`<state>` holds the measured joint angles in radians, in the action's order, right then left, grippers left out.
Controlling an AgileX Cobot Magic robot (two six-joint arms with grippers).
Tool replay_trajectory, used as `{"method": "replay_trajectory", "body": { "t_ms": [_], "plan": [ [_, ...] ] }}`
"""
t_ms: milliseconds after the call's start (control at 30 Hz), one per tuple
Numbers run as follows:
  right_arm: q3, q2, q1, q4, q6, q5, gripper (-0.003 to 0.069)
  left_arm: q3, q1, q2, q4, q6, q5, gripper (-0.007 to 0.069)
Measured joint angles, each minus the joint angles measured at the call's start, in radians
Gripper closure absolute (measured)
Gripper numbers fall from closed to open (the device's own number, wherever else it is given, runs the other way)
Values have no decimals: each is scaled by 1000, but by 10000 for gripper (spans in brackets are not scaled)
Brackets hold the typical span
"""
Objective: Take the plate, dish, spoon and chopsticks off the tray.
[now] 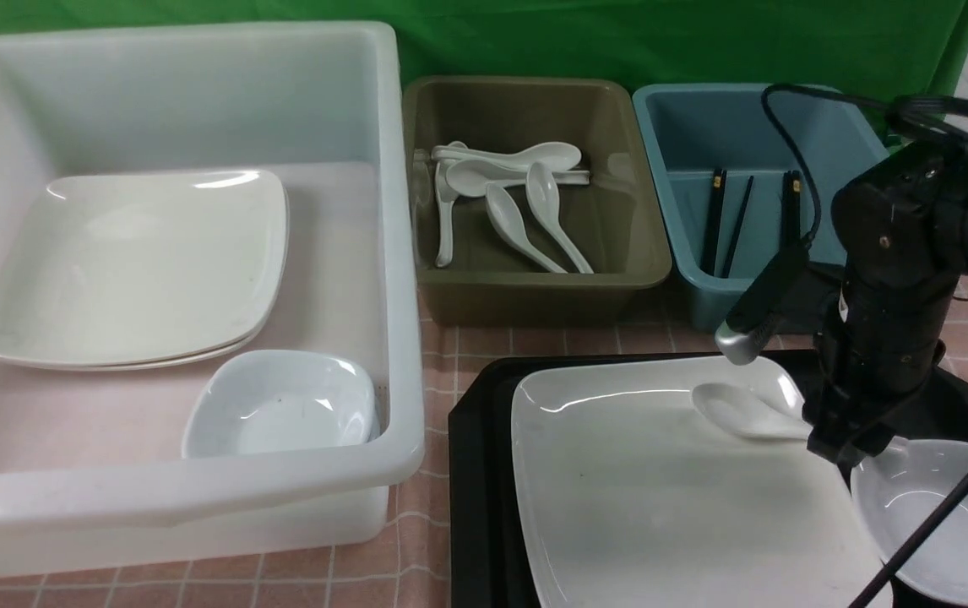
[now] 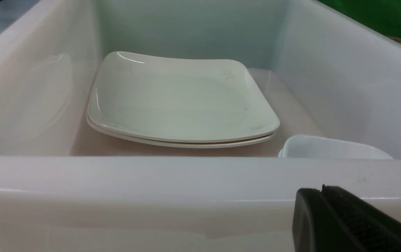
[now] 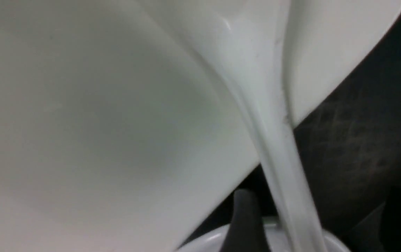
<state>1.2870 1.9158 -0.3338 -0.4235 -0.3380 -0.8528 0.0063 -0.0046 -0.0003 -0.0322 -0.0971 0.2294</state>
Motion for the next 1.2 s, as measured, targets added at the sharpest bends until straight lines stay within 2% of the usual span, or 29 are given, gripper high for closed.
{"method": "replay_trajectory", "body": {
  "t_ms": [133, 200, 233, 267, 400, 767, 833, 967, 1200],
  "plan": [
    [0, 11, 0, -4, -1, 17, 177, 0, 0, 0, 0, -1, 0, 620],
    [0, 11, 0, -1, -1, 17, 257, 0, 0, 0, 0, -1, 0, 620],
    [0, 11, 0, 0, -1, 17, 264, 0, 0, 0, 0, -1, 0, 620],
    [0, 13, 0, 4, -1, 19, 313, 0, 0, 0, 0, -1, 0, 620],
    [0, 29, 0, 9, -6, 20, 396, 0, 0, 0, 0, -1, 0, 620],
    [0, 54, 0, 17, -11, 22, 403, 0, 0, 0, 0, -1, 0, 620],
    [1, 54, 0, 18, -17, 14, 431, 0, 0, 0, 0, -1, 0, 620],
    [40, 51, 0, 31, -23, -46, 566, 0, 0, 0, 0, -1, 0, 620],
    [178, -22, -2, 79, -22, -185, 569, 0, 0, 0, 0, 0, 0, 620]
  ]
}}
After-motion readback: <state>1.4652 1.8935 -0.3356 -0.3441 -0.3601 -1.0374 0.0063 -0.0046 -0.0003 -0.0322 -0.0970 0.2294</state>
